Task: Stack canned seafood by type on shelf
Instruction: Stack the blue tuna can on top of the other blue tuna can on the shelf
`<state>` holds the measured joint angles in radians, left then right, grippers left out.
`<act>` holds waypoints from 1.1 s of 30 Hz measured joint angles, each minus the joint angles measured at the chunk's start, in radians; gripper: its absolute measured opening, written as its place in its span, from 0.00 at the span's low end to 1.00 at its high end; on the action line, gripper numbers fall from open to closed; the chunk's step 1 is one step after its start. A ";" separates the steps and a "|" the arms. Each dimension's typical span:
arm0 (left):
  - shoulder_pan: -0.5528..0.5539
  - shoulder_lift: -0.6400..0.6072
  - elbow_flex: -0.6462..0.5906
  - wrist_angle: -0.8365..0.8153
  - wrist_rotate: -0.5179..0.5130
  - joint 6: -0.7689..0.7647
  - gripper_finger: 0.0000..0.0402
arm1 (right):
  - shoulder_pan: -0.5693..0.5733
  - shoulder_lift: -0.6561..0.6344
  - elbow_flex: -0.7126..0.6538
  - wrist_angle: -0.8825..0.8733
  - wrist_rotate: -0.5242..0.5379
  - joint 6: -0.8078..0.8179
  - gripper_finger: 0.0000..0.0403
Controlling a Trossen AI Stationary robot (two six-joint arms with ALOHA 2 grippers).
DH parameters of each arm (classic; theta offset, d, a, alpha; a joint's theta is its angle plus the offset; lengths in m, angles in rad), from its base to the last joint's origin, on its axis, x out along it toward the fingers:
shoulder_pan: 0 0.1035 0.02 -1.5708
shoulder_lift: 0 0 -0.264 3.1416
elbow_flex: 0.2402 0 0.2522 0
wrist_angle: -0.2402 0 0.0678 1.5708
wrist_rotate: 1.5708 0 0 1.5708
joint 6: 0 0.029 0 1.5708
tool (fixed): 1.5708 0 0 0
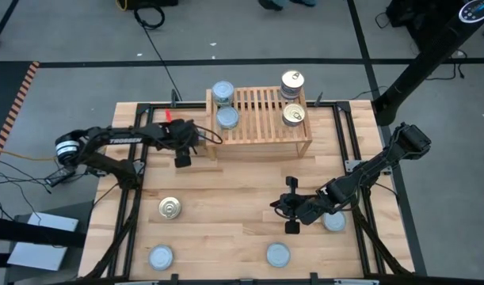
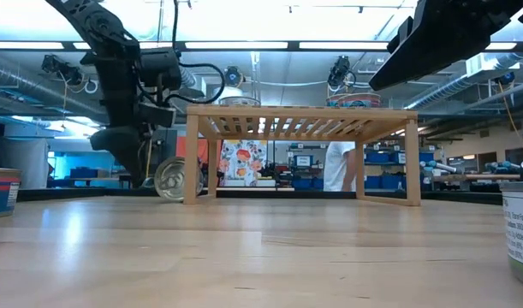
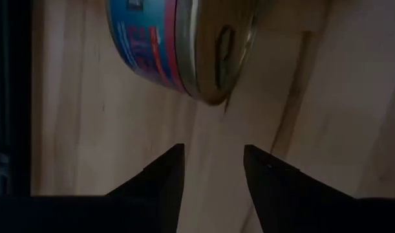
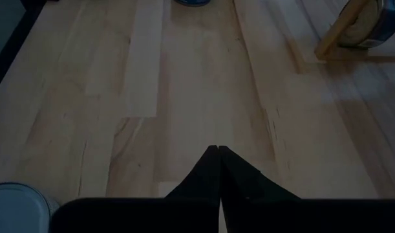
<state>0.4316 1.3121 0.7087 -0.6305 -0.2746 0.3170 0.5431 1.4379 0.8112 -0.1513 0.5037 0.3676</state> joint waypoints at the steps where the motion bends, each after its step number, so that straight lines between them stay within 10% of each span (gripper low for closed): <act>1: 0.000 -0.007 0.001 0.000 0.000 0.012 0.41 | 0.000 0.000 0.000 0.000 0.000 0.000 0.02; 10: 0.097 -0.131 0.037 0.120 -0.024 0.019 0.29 | 0.000 0.000 0.000 0.000 0.000 0.000 0.02; 19: 0.302 -0.041 0.037 0.377 0.356 0.011 0.03 | 0.006 0.000 0.000 0.000 0.000 0.004 0.02; 33: 0.313 0.093 0.037 0.365 0.600 -0.003 0.00 | 0.006 0.000 0.000 0.000 0.000 0.000 0.02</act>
<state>0.7442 1.4052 0.7456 -0.2653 0.3250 0.3137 0.5495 1.4380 0.8112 -0.1513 0.5034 0.3672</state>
